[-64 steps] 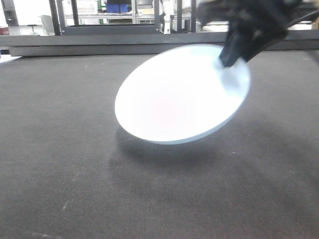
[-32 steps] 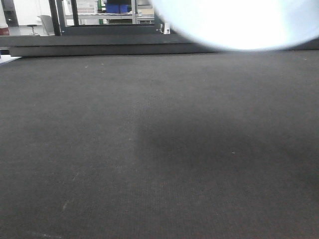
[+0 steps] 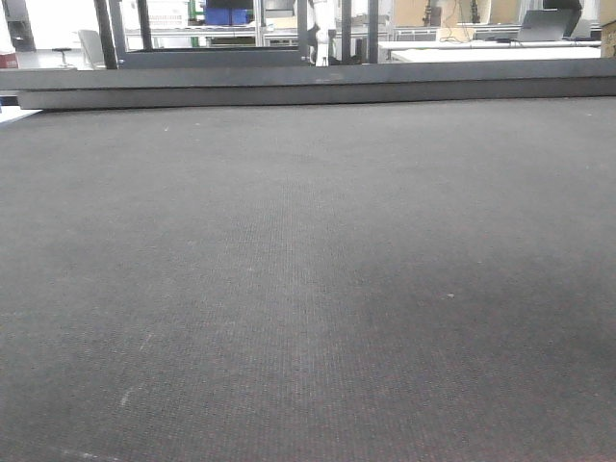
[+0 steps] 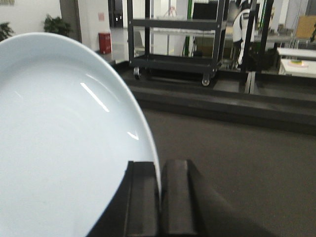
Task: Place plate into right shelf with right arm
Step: 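Hold the plate in the right gripper while driving away from the table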
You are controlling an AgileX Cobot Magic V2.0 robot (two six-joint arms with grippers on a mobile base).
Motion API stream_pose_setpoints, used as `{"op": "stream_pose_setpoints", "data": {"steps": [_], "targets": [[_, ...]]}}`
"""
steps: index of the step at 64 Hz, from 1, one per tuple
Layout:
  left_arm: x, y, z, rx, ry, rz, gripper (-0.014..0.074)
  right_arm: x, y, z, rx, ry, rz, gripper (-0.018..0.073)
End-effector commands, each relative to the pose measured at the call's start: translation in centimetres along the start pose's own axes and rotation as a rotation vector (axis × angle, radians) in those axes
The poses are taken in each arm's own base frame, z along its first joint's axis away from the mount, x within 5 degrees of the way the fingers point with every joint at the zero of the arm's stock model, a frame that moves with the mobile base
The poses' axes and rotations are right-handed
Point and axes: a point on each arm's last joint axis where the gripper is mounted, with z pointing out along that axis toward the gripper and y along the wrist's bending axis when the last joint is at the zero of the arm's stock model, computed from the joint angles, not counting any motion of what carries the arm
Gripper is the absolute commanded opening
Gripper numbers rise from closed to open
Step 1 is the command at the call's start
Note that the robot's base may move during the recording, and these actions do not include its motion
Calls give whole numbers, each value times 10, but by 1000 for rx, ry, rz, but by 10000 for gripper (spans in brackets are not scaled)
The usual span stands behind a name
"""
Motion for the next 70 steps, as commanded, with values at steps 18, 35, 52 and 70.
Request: {"op": "stream_pose_setpoints", "data": {"steps": [18,35,52,70], "targets": [[-6,2,-1,-16,-89,-5,-47,-16,1,-6,-12,-113,-19,51],[-6,2,-1,-16,-89,-5,-47,-16,1,-6,-12,-113,-19,51],[-6,2,-1,-16,-89,-5,-47,-16,1,-6,-12,-113,-19,51],[-6,2,-1,-15,-87,-5,-47,-16,1,-6,-12,-113,-19,51]]}}
